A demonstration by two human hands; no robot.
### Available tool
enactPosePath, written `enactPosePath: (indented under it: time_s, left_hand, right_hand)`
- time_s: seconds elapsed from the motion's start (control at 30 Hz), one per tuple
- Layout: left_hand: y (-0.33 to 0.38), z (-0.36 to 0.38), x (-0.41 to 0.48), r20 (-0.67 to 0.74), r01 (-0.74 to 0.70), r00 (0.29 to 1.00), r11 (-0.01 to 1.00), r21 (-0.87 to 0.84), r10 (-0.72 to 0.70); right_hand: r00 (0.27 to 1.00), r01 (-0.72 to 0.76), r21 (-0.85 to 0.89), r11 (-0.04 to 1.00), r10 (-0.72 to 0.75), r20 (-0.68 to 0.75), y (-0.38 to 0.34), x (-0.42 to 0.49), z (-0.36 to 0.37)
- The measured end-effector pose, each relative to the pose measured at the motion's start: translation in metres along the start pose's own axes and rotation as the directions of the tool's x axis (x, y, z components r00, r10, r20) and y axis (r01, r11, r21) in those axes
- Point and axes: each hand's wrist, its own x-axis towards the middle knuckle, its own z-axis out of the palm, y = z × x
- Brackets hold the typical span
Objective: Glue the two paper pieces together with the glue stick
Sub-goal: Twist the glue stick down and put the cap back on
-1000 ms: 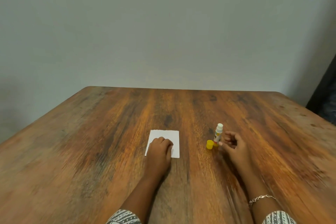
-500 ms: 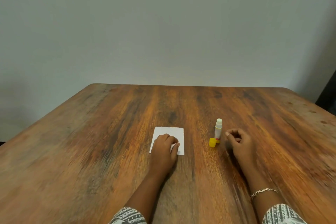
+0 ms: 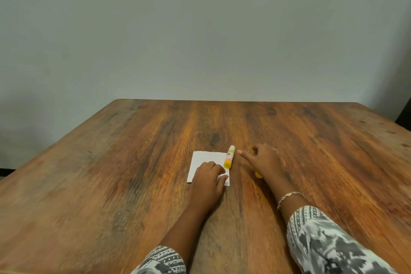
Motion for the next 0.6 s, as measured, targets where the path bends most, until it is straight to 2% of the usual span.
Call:
enactPosePath:
  time_s: [0.27,0.4,0.6]
  left_hand:
    - [0.000,-0.002,-0.001,-0.005,0.053,0.999,0.998,-0.014,-0.053]
    - [0.001,-0.004,-0.001,-0.014,0.073,0.997,0.996,-0.044,-0.074]
    - [0.001,-0.005,0.000,-0.016,0.095,0.995,0.994,-0.060,-0.096]
  right_hand:
    - [0.990,0.054,-0.012,0.998,-0.052,0.128,-0.048,0.004,0.030]
    - [0.984,0.043,-0.055,0.998,-0.032,0.176,-0.063,0.008,0.039]
    - [0.981,0.028,-0.084,0.996,-0.011,0.194,-0.073,0.010,0.042]
